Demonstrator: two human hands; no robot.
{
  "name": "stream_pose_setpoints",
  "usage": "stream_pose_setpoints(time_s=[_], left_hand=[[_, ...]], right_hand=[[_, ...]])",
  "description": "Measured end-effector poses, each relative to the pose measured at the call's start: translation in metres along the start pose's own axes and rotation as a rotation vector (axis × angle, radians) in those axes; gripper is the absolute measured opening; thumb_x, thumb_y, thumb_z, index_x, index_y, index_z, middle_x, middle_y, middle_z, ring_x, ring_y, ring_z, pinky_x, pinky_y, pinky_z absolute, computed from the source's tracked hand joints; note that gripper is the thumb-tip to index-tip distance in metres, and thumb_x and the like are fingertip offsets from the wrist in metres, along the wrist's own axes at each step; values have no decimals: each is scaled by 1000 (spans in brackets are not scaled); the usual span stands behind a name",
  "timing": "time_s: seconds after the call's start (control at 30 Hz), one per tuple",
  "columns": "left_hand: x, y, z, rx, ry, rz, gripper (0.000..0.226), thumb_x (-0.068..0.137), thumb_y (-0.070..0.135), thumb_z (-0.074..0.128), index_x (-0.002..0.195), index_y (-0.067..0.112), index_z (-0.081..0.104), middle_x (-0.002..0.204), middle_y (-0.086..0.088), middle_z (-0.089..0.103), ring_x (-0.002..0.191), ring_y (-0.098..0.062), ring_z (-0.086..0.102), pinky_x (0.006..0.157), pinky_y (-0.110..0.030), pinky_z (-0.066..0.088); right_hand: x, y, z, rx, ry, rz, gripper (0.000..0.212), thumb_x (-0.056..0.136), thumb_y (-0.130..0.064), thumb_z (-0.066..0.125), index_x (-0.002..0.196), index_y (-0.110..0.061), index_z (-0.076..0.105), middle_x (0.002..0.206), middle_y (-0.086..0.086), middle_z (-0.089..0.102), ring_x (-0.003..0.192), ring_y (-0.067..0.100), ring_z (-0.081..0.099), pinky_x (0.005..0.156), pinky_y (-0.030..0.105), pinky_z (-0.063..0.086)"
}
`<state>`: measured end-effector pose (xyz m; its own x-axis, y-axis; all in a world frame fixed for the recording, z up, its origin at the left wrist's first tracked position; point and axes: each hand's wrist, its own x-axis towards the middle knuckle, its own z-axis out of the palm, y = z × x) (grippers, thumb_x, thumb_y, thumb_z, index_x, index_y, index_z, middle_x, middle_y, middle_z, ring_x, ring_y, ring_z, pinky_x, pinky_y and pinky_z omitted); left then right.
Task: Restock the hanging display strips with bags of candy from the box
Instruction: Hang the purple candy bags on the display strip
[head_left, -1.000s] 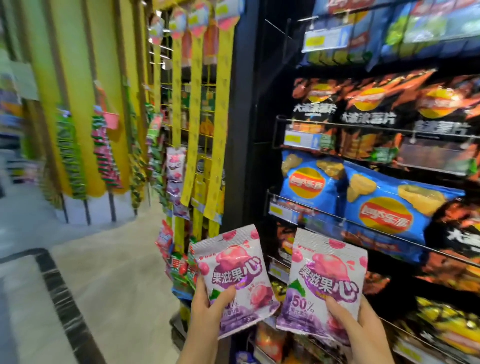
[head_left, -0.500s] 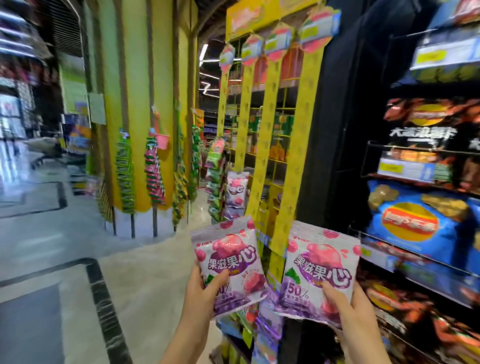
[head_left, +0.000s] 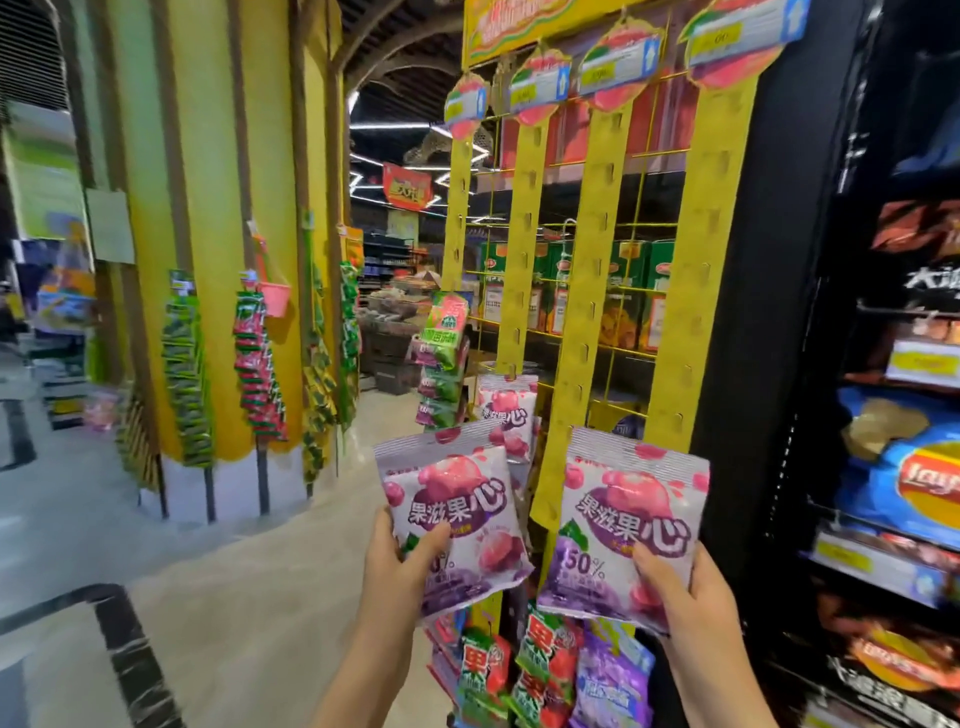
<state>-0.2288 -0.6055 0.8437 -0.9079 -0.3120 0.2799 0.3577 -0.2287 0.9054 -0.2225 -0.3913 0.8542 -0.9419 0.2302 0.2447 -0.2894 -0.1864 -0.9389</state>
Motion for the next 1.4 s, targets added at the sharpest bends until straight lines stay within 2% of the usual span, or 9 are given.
stream_pose_setpoints(time_s=[0.17, 0.47, 0.67, 0.83, 0.93, 1.0, 1.1, 1.27, 1.4], left_hand=[[50, -9, -5, 4, -32, 16, 60, 85, 13, 64, 138, 17, 35, 130, -2, 54, 116, -23, 55, 101, -41, 43], [154, -25, 14, 100, -99, 37, 47, 89, 11, 60, 122, 34, 36, 108, 16, 53, 86, 9, 57, 64, -7, 47], [217, -28, 34, 109, -159, 65, 67, 84, 18, 68, 122, 57, 29, 144, -10, 40, 113, -30, 55, 94, -42, 50], [254, -28, 51, 93, -250, 192, 76, 87, 6, 61, 130, 53, 20, 141, 16, 27, 97, 2, 59, 69, -16, 53], [275, -32, 60, 141, -310, 245, 80, 87, 11, 62, 127, 64, 17, 150, 18, 22, 133, -36, 28, 107, -49, 32], [288, -33, 65, 151, -358, 290, 82, 87, 14, 62, 126, 66, 13, 151, 28, 15, 143, -8, 18, 116, -39, 22], [305, -36, 75, 132, -445, 294, 79, 88, 12, 61, 126, 64, 15, 130, 52, 16, 115, 35, 20, 104, -18, 24], [328, -42, 82, 122, -581, 241, 69, 90, 11, 59, 130, 57, 25, 123, 48, 24, 102, 41, 23, 83, 1, 30], [341, -43, 83, 117, -676, 214, 69, 90, 10, 57, 136, 50, 25, 124, 45, 26, 117, 25, 26, 91, -10, 29]], right_hand=[[35, 9, 27, -24, 53, -38, 24, 86, -9, 62, 108, -18, 60, 105, 6, 68, 99, 26, 64, 89, 43, 50], [111, 13, 58, -115, 170, -195, 21, 84, -3, 63, 85, -22, 55, 88, -2, 65, 73, 4, 64, 68, 26, 54], [164, 17, 70, -199, 215, -308, 27, 79, 5, 66, 83, -18, 51, 85, 7, 64, 60, -6, 61, 51, 5, 46], [184, 18, 78, -148, 270, -320, 44, 78, 7, 65, 108, -15, 42, 91, 6, 59, 79, 16, 58, 47, 9, 48], [186, 14, 82, -101, 313, -390, 58, 77, 16, 61, 109, -28, 40, 98, 11, 58, 78, 10, 64, 50, 7, 49], [186, 15, 83, -113, 333, -447, 68, 75, 20, 58, 104, -39, 43, 102, 7, 60, 79, 0, 67, 55, 8, 51], [183, 16, 88, -174, 391, -477, 81, 74, 20, 61, 96, -58, 51, 107, 1, 58, 85, -11, 63, 58, 6, 51], [174, 16, 95, -222, 469, -489, 68, 75, 15, 63, 97, -48, 54, 101, -19, 57, 88, -2, 63, 53, 6, 49], [167, 16, 108, -272, 530, -540, 68, 74, 17, 62, 100, -46, 52, 105, -15, 57, 84, -14, 61, 54, 3, 48]])
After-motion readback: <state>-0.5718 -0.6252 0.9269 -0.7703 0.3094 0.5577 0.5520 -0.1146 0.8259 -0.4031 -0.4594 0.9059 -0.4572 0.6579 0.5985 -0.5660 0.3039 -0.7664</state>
